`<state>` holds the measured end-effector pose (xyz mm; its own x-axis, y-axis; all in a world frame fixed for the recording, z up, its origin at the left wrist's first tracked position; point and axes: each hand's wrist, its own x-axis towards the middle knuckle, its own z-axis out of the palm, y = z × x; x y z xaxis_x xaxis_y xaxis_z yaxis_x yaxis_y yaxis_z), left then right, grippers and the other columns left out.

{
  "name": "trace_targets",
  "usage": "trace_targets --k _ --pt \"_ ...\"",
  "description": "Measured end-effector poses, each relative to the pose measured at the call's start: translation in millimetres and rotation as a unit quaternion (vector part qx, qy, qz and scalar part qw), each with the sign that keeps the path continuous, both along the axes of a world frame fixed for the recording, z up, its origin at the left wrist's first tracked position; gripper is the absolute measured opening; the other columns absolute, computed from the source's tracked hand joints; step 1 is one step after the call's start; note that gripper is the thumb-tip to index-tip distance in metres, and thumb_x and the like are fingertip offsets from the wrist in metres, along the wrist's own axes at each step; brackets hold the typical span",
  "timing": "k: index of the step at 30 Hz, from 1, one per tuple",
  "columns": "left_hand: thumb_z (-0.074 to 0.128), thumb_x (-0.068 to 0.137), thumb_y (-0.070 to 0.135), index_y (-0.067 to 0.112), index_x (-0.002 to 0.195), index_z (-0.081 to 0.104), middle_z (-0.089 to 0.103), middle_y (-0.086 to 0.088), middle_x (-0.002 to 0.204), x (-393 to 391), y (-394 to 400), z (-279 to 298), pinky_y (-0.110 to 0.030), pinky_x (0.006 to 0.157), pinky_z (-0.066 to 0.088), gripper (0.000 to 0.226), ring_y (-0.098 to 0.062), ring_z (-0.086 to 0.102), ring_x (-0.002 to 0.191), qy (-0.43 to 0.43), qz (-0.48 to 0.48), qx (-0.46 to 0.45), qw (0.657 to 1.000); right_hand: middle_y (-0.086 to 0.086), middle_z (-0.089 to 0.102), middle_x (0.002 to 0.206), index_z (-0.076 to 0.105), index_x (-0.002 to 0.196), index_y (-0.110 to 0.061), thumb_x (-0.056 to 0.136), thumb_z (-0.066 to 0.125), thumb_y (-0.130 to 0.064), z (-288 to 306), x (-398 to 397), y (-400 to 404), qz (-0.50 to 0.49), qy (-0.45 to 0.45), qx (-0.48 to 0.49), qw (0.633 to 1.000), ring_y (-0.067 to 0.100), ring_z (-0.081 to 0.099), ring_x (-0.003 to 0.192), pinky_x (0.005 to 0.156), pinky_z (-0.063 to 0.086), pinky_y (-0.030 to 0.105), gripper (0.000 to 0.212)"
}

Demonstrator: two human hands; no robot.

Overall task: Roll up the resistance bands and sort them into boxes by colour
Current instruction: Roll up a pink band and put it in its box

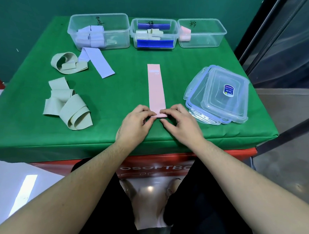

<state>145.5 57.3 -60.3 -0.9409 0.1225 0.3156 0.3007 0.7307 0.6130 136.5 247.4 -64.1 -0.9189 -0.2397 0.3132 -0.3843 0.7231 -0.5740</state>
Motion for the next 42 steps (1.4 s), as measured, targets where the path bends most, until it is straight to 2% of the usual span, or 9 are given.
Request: trace_targets --k 4,7,12,20,28,32,36,39,42 --pt "0.063 0.095 0.033 0.021 0.105 0.075 0.062 0.011 0.098 2.4 -2.3 1.7 -0.029 0.075 0.048 0.02 -0.009 0.058 0.082 -0.001 -0.017 0.007 1.0 -0.02 0.054 0.104 0.072 0.111 -0.026 0.094 0.066 -0.032 0.1 -0.5 2.8 0.026 0.01 -0.026 0.999 -0.003 0.05 0.087 0.075 0.044 0.025 0.019" --pt "0.063 0.095 0.031 0.021 0.107 0.074 0.064 0.01 0.097 2.9 -2.5 2.1 -0.031 0.079 0.05 0.02 -0.01 0.06 0.087 0.001 -0.022 0.009 1.0 -0.017 0.06 0.1 0.073 0.11 -0.027 0.096 0.063 -0.034 -0.5 0.1 2.4 0.031 0.014 -0.021 0.999 0.003 0.055 0.09 0.079 0.047 0.03 0.019" --pt "0.064 0.094 0.027 0.025 0.104 0.072 0.058 0.014 0.086 1.7 -1.1 3.1 -0.031 0.073 0.048 0.013 -0.007 0.052 0.073 -0.005 -0.013 0.013 1.0 -0.013 0.056 0.102 0.072 0.116 -0.027 0.097 0.059 -0.031 -2.6 1.1 1.7 0.018 0.01 -0.006 1.0 0.009 0.056 0.094 0.078 0.043 0.027 0.023" --pt "0.069 0.09 0.034 0.023 0.107 0.074 0.055 0.014 0.099 0.5 -0.1 -2.9 -0.027 0.07 0.047 0.021 -0.008 0.051 0.069 -0.008 0.009 -0.005 1.0 -0.016 0.05 0.096 0.073 0.115 -0.033 0.097 0.058 -0.034 -1.4 -4.6 -3.6 -0.014 -0.02 0.0 1.0 0.011 0.055 0.087 0.073 0.042 0.027 0.023" --pt "0.061 0.094 0.042 0.02 0.109 0.074 0.062 0.009 0.098 0.9 0.0 0.1 -0.027 0.073 0.047 0.03 -0.007 0.052 0.075 0.009 0.0 -0.012 1.0 -0.02 0.055 0.105 0.071 0.111 -0.03 0.091 0.068 -0.028 -0.9 -2.6 2.8 0.027 -0.004 -0.04 0.999 -0.014 0.047 0.078 0.07 0.035 0.018 0.02" --pt "0.06 0.096 0.036 0.022 0.112 0.072 0.063 0.009 0.098 3.7 -0.7 -0.2 -0.031 0.078 0.048 0.024 -0.012 0.059 0.086 0.01 -0.009 -0.01 1.0 -0.023 0.057 0.097 0.073 0.107 -0.029 0.092 0.065 -0.028 -4.7 -1.8 4.1 0.031 -0.002 -0.071 0.997 -0.012 0.049 0.076 0.07 0.038 0.021 0.017" --pt "0.063 0.094 0.029 0.023 0.105 0.07 0.059 0.011 0.09 3.9 -1.0 1.9 -0.032 0.075 0.047 0.014 -0.01 0.054 0.076 0.019 -0.012 -0.004 1.0 -0.017 0.063 0.095 0.071 0.105 -0.029 0.09 0.062 -0.032 -3.6 -0.4 2.9 0.019 0.001 -0.069 0.997 -0.006 0.051 0.078 0.071 0.044 0.028 0.017" --pt "0.064 0.093 0.031 0.023 0.103 0.072 0.06 0.012 0.1 2.0 -1.2 -1.3 -0.029 0.073 0.047 0.015 -0.008 0.054 0.076 0.014 -0.009 -0.006 1.0 -0.016 0.061 0.097 0.07 0.101 -0.031 0.091 0.063 -0.032 -2.8 0.3 1.8 0.013 -0.003 -0.047 0.999 0.008 0.058 0.08 0.074 0.049 0.034 0.013" --pt "0.069 0.089 0.031 0.022 0.108 0.073 0.059 0.012 0.103 2.1 -0.9 -4.5 -0.027 0.07 0.047 0.022 -0.007 0.049 0.07 0.023 -0.007 -0.016 1.0 -0.016 0.056 0.098 0.07 0.101 -0.035 0.091 0.062 -0.036 -2.5 0.3 0.7 -0.002 -0.02 -0.038 0.999 0.013 0.058 0.079 0.073 0.049 0.035 0.013"
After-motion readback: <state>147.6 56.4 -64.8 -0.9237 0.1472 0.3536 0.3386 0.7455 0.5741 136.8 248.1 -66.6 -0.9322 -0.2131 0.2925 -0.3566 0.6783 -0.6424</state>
